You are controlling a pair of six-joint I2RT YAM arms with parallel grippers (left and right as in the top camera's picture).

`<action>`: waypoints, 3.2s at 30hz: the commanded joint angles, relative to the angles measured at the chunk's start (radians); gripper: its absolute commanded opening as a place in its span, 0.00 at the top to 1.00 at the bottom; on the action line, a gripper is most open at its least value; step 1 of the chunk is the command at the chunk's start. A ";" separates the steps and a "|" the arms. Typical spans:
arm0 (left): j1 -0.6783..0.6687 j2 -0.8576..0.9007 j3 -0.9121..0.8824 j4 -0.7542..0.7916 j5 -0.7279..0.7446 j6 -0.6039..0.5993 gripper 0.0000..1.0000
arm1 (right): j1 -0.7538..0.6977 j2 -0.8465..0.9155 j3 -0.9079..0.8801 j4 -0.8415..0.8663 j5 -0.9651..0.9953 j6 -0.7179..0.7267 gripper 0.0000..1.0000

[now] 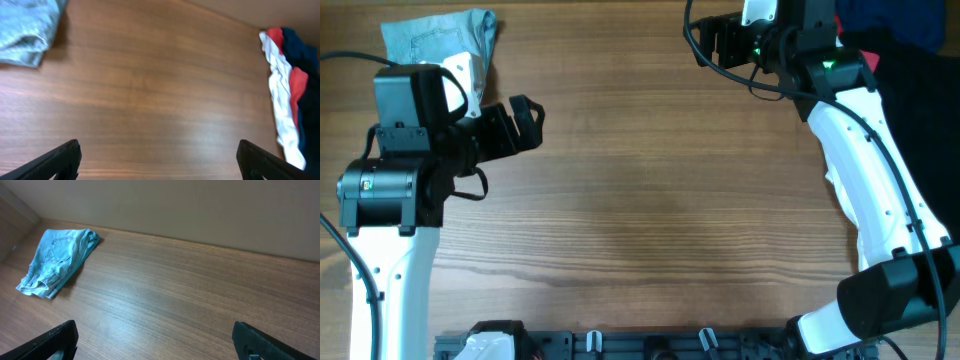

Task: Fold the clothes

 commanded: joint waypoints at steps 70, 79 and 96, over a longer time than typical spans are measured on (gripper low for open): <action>0.114 -1.214 -1.421 0.983 -0.124 -0.047 0.00 | 0.019 -0.021 -0.001 -0.001 0.006 -0.013 0.00; 0.114 -1.214 -1.421 0.983 -0.124 -0.047 0.00 | 0.063 -0.363 -0.083 0.008 0.047 -0.190 0.01; 0.114 -1.214 -1.421 0.983 -0.124 -0.047 0.00 | -0.132 -1.324 -1.320 0.663 -0.014 -0.169 0.01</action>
